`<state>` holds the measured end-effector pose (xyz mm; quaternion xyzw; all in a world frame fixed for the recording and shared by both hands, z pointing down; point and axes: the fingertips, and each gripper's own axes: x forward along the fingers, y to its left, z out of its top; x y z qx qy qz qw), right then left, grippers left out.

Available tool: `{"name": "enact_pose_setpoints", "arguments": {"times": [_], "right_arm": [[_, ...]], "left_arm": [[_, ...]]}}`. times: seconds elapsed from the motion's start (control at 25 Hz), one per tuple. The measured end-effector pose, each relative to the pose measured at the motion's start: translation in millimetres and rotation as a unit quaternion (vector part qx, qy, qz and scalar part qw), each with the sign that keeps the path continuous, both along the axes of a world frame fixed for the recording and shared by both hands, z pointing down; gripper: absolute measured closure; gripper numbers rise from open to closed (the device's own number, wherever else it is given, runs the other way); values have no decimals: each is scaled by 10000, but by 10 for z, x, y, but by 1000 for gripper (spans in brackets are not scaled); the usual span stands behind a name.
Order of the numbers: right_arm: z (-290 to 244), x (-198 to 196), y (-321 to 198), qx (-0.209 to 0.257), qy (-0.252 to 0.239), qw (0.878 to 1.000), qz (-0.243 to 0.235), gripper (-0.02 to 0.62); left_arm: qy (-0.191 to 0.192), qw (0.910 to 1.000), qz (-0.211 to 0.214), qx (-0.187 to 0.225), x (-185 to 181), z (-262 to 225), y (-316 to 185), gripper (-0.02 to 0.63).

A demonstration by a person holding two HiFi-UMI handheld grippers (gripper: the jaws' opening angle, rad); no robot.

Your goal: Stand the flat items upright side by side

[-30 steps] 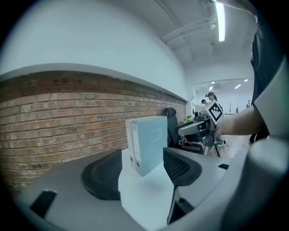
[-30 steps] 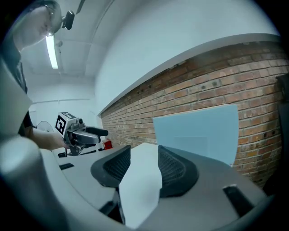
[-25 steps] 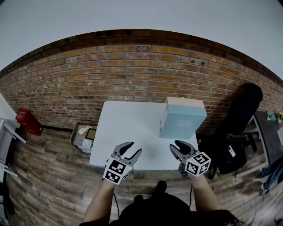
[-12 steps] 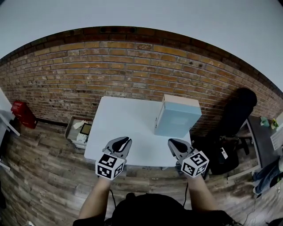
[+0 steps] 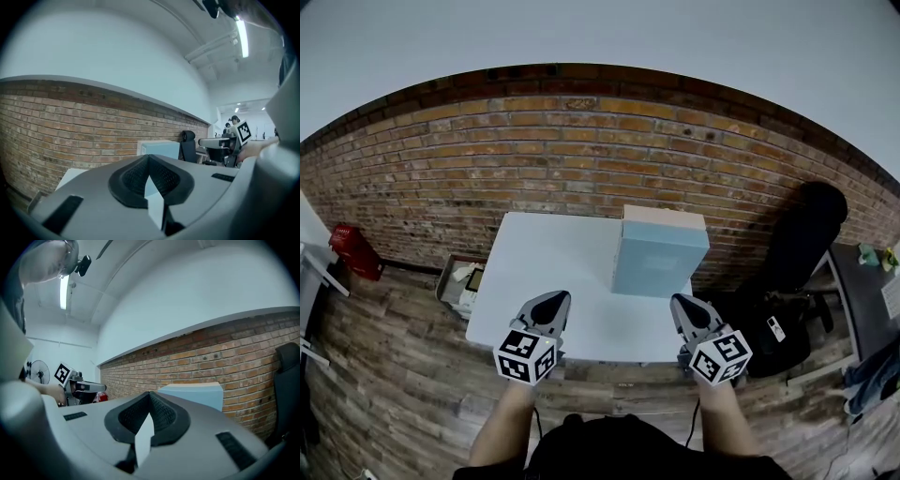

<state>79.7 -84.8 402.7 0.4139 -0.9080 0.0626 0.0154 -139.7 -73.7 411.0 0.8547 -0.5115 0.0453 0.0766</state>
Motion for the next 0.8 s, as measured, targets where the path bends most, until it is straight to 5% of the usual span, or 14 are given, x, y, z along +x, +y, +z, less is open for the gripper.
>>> {"name": "enact_pose_setpoints", "arguments": {"times": [0.12, 0.32, 0.52, 0.8], "right_arm": [[-86, 238, -148, 188, 137, 9997, 68, 580], [-630, 852, -428, 795, 33, 9929, 888, 580], [-331, 652, -282, 525, -14, 9962, 691, 580], [-102, 468, -180, 203, -40, 9987, 465, 580]], "left_arm": [[58, 9999, -132, 11, -6, -67, -132, 591], [-552, 9979, -235, 255, -22, -279, -298, 589], [-210, 9982, -409, 381, -43, -343, -285, 589], [-262, 9975, -580, 308, 64, -143, -228, 589]]}}
